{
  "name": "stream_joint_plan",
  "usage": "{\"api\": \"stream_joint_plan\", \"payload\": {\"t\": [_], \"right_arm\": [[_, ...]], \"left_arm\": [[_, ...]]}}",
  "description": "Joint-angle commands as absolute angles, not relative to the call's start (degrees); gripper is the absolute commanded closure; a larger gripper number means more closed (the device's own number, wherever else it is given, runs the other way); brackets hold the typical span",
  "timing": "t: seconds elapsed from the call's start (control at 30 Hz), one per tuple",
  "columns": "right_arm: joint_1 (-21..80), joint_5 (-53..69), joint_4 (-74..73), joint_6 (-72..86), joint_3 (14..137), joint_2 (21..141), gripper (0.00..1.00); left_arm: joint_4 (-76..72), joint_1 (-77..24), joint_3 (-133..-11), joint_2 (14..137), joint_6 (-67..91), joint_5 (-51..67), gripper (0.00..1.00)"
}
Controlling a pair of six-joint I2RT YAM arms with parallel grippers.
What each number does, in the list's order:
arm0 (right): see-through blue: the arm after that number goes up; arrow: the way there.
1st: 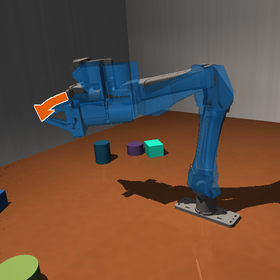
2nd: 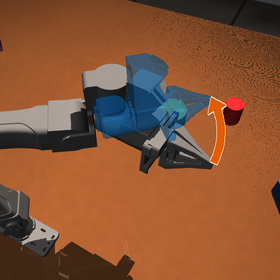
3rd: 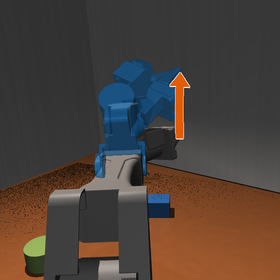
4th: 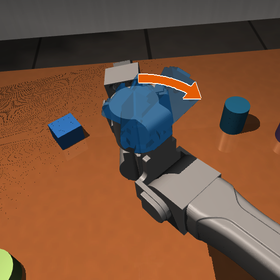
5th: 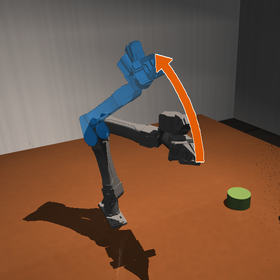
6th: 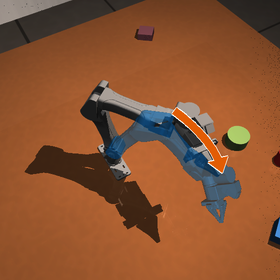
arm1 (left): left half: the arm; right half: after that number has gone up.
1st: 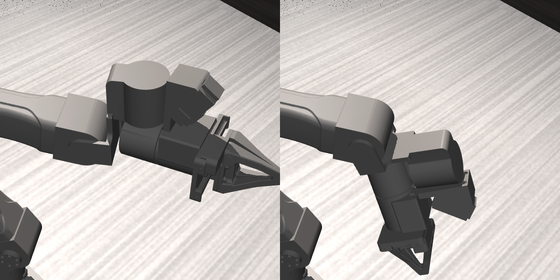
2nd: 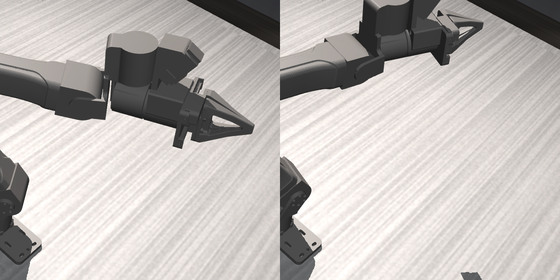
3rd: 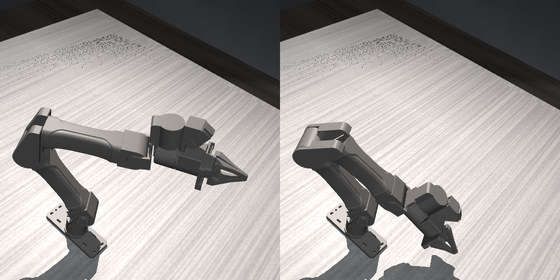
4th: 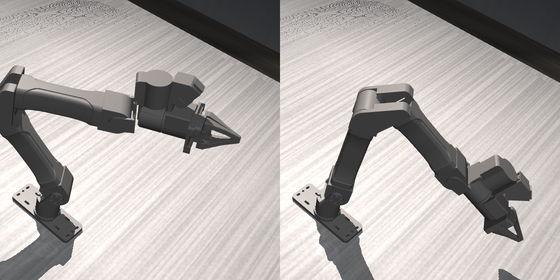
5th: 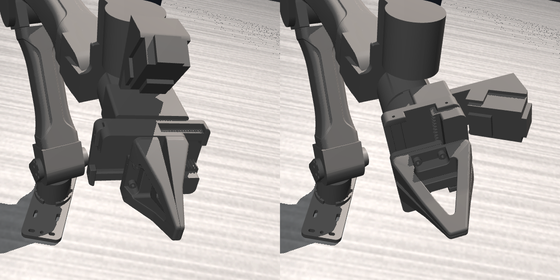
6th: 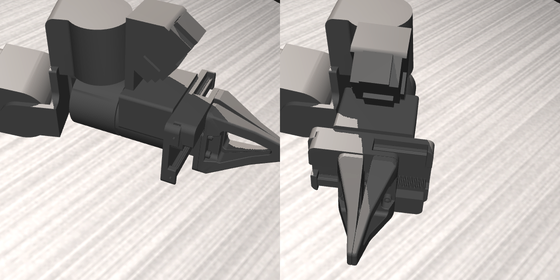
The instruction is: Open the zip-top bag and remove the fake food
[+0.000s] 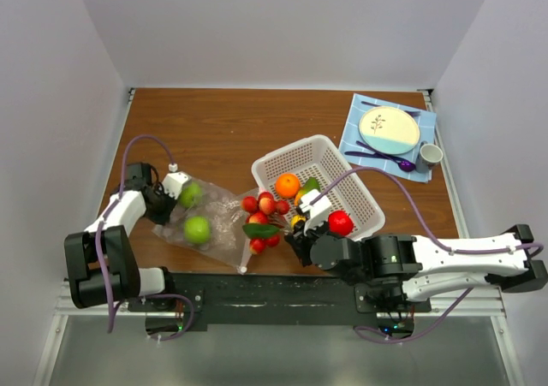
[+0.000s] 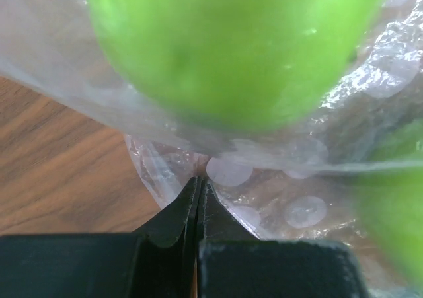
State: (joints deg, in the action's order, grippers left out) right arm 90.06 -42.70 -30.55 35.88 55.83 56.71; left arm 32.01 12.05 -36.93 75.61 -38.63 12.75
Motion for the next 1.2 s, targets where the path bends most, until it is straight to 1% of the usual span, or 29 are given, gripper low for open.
{"api": "stream_joint_plan", "payload": {"t": [0.0,0.03,0.07,0.1,0.13,0.17,0.2,0.23,0.27,0.3,0.4,0.43,0.5,0.53,0.6,0.63,0.67,0.73,0.83,0.87,0.93,0.97,1.0,1.03,1.07,1.1,1.13,1.17], "right_arm": [[90.3,-55.1,-38.7,42.9,56.2,50.8,1.00],[90.4,-58.0,-41.4,44.5,57.4,50.4,1.00],[90.3,-64.0,-47.8,46.7,58.3,50.4,1.00],[90.1,-66.5,-51.8,52.7,59.1,50.7,1.00],[90.1,-68.4,-55.5,55.4,60.9,51.3,1.00],[89.7,-70.2,-62.3,58.2,61.6,53.2,1.00],[89.3,-72.4,-65.5,64.0,62.2,54.2,1.00],[88.9,-72.9,-68.4,66.9,63.2,55.5,1.00],[87.4,-73.1,-73.6,69.7,63.5,58.1,1.00],[86.4,-72.3,-75.4,73.8,63.5,59.7,1.00],[83.2,-70.8,-79.9,79.8,63.2,65.0,0.61],[82.5,-69.9,-80.5,81.0,62.8,66.0,0.39],[82.2,-69.5,-81.9,84.2,62.6,68.5,0.24],[82.2,-69.2,-82.4,85.2,62.8,69.0,0.13],[82.1,-69.0,-82.8,86.3,63.0,69.5,0.07],[82.2,-69.1,-82.4,86.0,63.5,69.4,0.03],[82.2,-69.1,-81.0,85.3,63.7,69.4,0.01],[82.5,-68.9,-78.2,80.6,64.4,69.2,0.01],[84.5,-68.6,-68.8,70.3,64.7,69.2,0.01],[85.9,-68.4,-63.0,64.7,64.6,69.3,0.01],[87.0,-67.2,-57.4,60.1,64.5,70.5,0.01],[87.9,-66.7,-53.2,57.0,64.5,71.9,0.01],[88.1,-65.9,-51.4,55.7,64.5,72.8,0.01],[88.2,-65.4,-49.8,54.6,64.5,73.6,0.01],[88.5,-65.0,-46.4,52.7,64.3,75.0,0.01],[88.5,-64.2,-44.8,52.1,63.7,75.7,0.01],[88.6,-63.7,-43.3,51.6,63.4,76.2,0.01],[88.6,-63.2,-39.9,50.0,62.9,76.8,0.01]], "left_arm": [[31.6,13.0,-36.8,73.6,-40.3,12.3,1.00],[32.1,13.2,-37.3,73.3,-40.2,12.6,1.00],[33.6,13.3,-37.9,73.0,-40.2,13.1,1.00],[34.7,13.2,-38.5,72.2,-39.8,13.7,1.00],[36.0,13.2,-40.2,71.5,-39.7,15.4,1.00],[38.8,13.3,-41.2,70.9,-39.5,16.4,1.00],[40.3,13.3,-42.2,69.6,-39.2,17.5,1.00],[41.6,13.3,-44.2,69.0,-39.0,19.3,0.97],[44.2,13.2,-45.2,68.6,-38.8,20.1,0.91],[45.3,13.3,-45.9,67.9,-38.9,20.8,0.86],[47.5,13.3,-46.6,66.9,-39.0,22.0,0.71],[47.3,13.3,-45.6,66.6,-39.0,21.2,0.62],[45.8,13.3,-44.1,66.4,-39.4,20.0,0.53],[44.3,13.3,-42.4,66.5,-39.5,18.6,0.49],[42.5,13.2,-40.5,67.1,-39.8,17.1,0.46],[40.3,13.2,-39.0,67.4,-39.9,15.1,0.44],[39.0,13.3,-38.1,68.5,-40.0,14.2,0.43],[35.0,13.4,-36.4,69.9,-40.3,11.0,0.39],[32.4,13.7,-36.6,73.5,-39.6,9.7,0.38],[31.9,13.6,-36.8,75.0,-38.9,9.9,0.38],[31.1,13.7,-37.4,76.4,-38.3,11.2,0.40],[31.2,13.7,-37.6,77.4,-37.8,11.9,0.43],[31.5,13.6,-37.9,78.0,-37.4,12.6,0.49],[32.3,13.6,-38.6,78.3,-37.3,14.4,0.70],[32.9,13.6,-39.0,78.6,-36.9,15.4,0.84],[33.4,13.7,-39.5,78.4,-36.7,16.0,0.93],[35.2,13.7,-40.5,78.1,-36.7,17.5,1.00],[36.5,13.7,-41.2,76.7,-37.1,18.4,1.00]]}}
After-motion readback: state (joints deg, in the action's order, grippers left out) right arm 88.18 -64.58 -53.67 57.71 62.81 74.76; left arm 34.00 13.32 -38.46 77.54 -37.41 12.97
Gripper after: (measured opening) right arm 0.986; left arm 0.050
